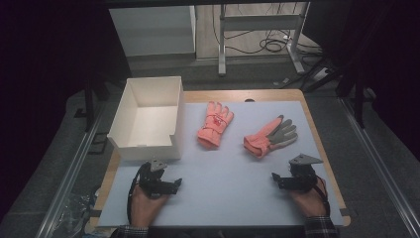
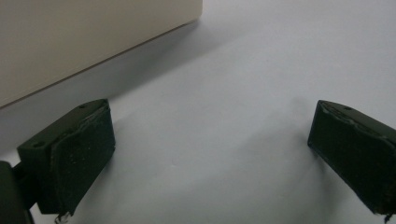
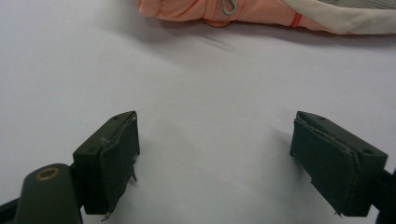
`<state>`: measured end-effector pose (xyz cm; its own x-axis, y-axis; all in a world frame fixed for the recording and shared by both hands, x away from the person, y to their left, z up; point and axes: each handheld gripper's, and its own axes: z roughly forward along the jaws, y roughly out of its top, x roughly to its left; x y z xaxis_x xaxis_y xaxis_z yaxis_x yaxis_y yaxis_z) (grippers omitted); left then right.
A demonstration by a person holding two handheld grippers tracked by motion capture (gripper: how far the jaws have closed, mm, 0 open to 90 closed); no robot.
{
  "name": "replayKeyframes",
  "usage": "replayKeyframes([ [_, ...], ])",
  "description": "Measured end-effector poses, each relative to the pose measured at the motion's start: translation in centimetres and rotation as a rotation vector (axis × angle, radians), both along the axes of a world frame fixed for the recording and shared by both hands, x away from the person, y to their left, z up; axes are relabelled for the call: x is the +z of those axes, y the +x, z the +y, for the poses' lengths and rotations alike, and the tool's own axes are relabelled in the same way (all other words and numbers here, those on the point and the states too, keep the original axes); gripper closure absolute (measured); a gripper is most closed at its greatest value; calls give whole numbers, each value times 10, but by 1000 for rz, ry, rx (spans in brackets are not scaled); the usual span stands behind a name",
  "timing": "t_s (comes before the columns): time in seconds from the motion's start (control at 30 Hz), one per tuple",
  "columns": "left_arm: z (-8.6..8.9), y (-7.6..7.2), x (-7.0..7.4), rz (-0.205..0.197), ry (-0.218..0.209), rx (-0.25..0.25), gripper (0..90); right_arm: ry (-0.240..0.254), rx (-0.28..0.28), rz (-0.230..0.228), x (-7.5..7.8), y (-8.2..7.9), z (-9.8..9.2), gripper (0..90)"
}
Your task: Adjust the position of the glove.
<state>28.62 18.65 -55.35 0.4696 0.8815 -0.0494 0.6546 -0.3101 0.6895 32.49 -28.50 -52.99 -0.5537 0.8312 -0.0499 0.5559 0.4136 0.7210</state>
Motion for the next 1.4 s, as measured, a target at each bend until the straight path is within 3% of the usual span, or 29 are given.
replayKeyframes([
  [0.2,0,0,0,0,-1,0,7,4,-17,3,2,-1,0,224],
  [0.3,0,0,0,0,-1,0,7,43,2,24,5,-1,1,277],
  [0.93,0,0,0,0,-1,-1,7,81,85,43,18,13,35,529],
  [1.17,0,0,0,0,-2,0,8,80,42,36,20,26,49,611],
  [1.4,0,0,0,0,-2,0,8,69,-2,23,22,35,55,624],
])
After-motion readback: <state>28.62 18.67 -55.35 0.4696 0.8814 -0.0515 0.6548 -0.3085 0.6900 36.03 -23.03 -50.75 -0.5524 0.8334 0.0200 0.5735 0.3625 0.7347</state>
